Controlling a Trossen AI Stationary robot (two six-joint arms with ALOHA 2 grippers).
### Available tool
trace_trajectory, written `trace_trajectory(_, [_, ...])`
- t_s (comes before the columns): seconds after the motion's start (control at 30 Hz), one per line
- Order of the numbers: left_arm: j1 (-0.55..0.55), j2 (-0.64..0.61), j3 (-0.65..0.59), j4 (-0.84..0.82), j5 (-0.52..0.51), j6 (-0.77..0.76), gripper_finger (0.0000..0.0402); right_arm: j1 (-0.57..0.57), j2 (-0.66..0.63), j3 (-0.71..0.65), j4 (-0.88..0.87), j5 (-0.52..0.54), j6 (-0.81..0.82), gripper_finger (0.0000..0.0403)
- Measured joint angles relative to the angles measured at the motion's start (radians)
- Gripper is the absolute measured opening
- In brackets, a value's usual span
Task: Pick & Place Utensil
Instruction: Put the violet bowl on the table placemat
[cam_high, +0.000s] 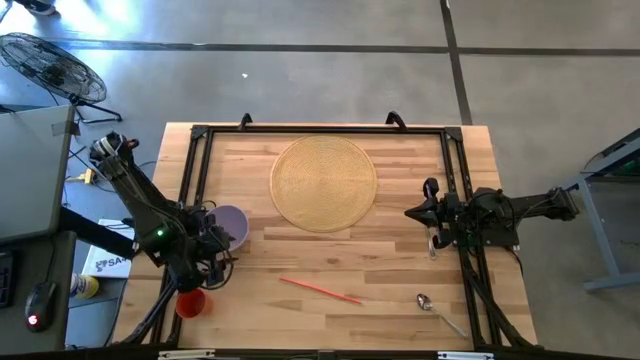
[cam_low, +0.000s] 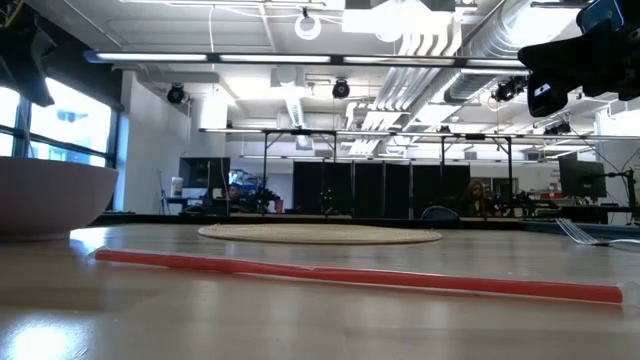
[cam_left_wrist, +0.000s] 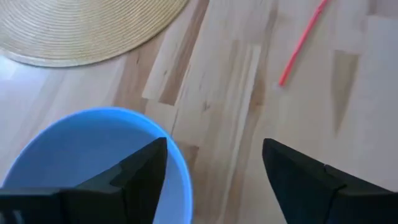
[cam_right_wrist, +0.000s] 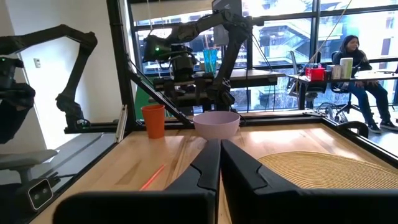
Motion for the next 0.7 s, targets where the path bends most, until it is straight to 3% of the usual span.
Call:
trace_trajectory(0.13, [0.000,0.054,0.000,-0.005,0.000,0.004,0.0275,0.000,0.000,0.000,0.000,0.000,0.000,0.0007])
trace_trajectory(0.37, [0.074,0.115,-0.024,-0.076,0.048,-0.158,0.0275,0.000,0.000,0.000,0.000,0.000,0.000,0.0009])
trace_trajectory(0.7, [0.211,0.115,-0.112,0.063,0.143,-0.047,0.0276,0.000,0.000,0.000,0.000,0.000,0.000,0.0006])
